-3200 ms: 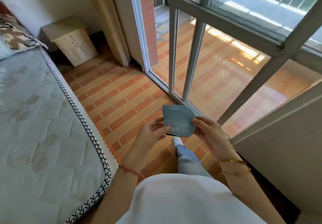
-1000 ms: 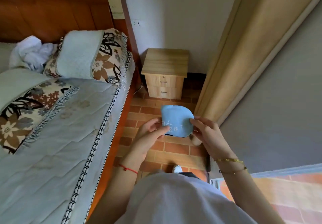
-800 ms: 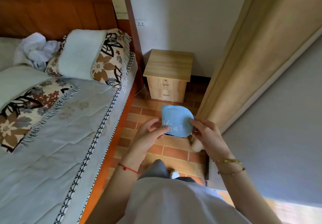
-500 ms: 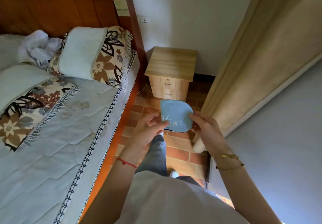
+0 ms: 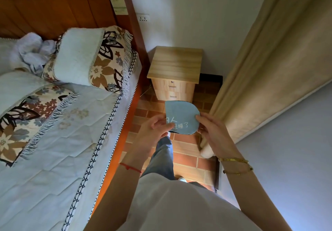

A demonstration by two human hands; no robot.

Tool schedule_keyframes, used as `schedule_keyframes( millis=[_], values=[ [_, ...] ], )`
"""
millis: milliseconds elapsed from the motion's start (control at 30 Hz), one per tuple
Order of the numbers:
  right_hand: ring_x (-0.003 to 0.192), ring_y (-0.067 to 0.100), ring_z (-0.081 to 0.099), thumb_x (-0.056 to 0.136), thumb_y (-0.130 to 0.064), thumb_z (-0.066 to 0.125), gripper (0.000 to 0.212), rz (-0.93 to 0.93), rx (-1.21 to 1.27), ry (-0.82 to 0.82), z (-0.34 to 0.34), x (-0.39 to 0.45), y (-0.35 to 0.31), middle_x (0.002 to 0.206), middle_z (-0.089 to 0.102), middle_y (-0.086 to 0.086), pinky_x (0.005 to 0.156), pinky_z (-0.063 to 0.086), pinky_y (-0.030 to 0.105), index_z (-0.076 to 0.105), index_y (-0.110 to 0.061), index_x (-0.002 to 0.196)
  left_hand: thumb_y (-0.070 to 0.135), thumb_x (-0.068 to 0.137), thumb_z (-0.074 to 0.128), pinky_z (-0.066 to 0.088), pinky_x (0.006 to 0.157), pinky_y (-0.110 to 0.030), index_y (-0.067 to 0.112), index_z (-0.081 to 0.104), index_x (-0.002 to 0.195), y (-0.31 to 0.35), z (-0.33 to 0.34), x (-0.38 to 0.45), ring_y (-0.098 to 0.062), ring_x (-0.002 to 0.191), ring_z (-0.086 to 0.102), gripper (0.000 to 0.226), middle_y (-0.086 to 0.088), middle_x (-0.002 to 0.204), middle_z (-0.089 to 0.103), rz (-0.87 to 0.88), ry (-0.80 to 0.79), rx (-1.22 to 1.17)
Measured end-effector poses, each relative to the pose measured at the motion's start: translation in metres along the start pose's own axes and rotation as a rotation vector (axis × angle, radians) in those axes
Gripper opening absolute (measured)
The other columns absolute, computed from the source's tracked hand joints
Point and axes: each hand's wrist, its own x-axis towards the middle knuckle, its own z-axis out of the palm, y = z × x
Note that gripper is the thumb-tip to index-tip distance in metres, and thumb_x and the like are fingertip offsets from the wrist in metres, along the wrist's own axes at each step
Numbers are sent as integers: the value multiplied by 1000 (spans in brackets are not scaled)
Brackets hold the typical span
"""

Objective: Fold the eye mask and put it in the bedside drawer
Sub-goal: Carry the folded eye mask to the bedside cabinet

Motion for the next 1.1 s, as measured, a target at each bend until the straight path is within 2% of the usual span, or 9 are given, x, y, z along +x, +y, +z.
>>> schedule_keyframes(
  millis=[67, 200, 367, 567, 633, 767, 933, 1100],
  values=[
    [92, 13, 67, 93, -12, 55, 19, 3, 2, 1, 5, 10, -1, 97, 73, -1, 69, 55, 21, 72, -20, 93, 16, 82, 71, 52, 84, -24, 23, 65, 107, 2, -5, 11, -14, 100, 67, 27, 0, 106, 73, -1, -10, -7],
    [92, 14, 65, 94, -10, 53, 18, 23, 12, 19, 18, 36, -4, 100, 70, 2, 68, 55, 19, 70, -17, 96, 11, 82, 70, 55, 70, -13, 20, 67, 108, 9, -18, 40, -3, 84, 70, 28, 0, 100, 75, 3, -21, -32],
    [93, 15, 62, 94, -9, 53, 17, 53, 7, 57, 44, 84, -14, 102, 67, 4, 66, 54, 17, 68, -17, 95, 9, 83, 69, 53, 74, -17, 14, 66, 113, 30, -42, 88, -8, 91, 68, 31, -1, 103, 74, 2, -36, -10],
    [91, 15, 64, 93, -8, 55, 16, 58, 9, 121, 88, 160, -26, 103, 68, 6, 68, 57, 20, 69, -16, 92, 4, 84, 67, 51, 76, -22, 9, 64, 117, 71, -81, 156, -12, 87, 66, 33, -5, 102, 72, -26, -55, -40],
    [94, 15, 65, 92, -10, 55, 15, 63, 14, 143, 105, 186, -29, 104, 68, 5, 68, 55, 20, 69, -15, 99, 2, 84, 67, 54, 73, -19, 7, 63, 118, 87, -97, 180, -12, 86, 69, 35, -7, 104, 72, -30, -65, -49],
    [100, 19, 65, 92, -11, 56, 17, 59, 20, 162, 141, 233, -40, 108, 68, 6, 71, 55, 24, 70, -21, 94, 0, 85, 65, 54, 81, -26, 2, 57, 125, 120, -128, 223, -25, 101, 67, 41, -18, 116, 68, -44, -72, -1],
    [106, 19, 64, 93, -13, 56, 18, 46, 16, 190, 179, 272, -57, 115, 67, 5, 74, 55, 23, 68, -25, 95, 4, 84, 67, 56, 72, -16, 7, 58, 125, 152, -161, 265, -15, 91, 70, 42, -14, 114, 70, -38, -102, 53],
    [103, 18, 65, 93, -12, 56, 18, 48, 41, 241, 199, 289, -67, 112, 68, 4, 71, 55, 21, 68, -25, 95, 6, 84, 68, 54, 92, -36, 7, 59, 124, 169, -179, 292, -26, 105, 68, 41, -14, 112, 71, -47, -152, 94]
  ],
)
